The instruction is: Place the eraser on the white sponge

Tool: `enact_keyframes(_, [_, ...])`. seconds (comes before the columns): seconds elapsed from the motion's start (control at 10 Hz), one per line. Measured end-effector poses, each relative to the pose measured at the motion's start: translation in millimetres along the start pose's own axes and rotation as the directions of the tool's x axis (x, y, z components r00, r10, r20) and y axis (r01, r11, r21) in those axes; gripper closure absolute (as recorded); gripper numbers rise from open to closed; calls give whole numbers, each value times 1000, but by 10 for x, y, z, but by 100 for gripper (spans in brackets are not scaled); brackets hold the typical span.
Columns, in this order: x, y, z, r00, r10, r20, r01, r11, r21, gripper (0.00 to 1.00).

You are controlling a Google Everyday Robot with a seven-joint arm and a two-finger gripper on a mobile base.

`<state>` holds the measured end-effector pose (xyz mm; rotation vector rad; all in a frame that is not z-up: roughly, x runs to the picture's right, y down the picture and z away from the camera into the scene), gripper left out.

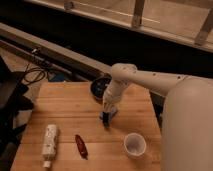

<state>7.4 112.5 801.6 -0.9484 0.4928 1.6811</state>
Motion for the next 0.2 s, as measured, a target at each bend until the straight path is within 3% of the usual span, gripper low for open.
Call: enact_keyframes(0.2, [65, -103, 4, 1000, 12, 2, -12, 1000, 1, 96])
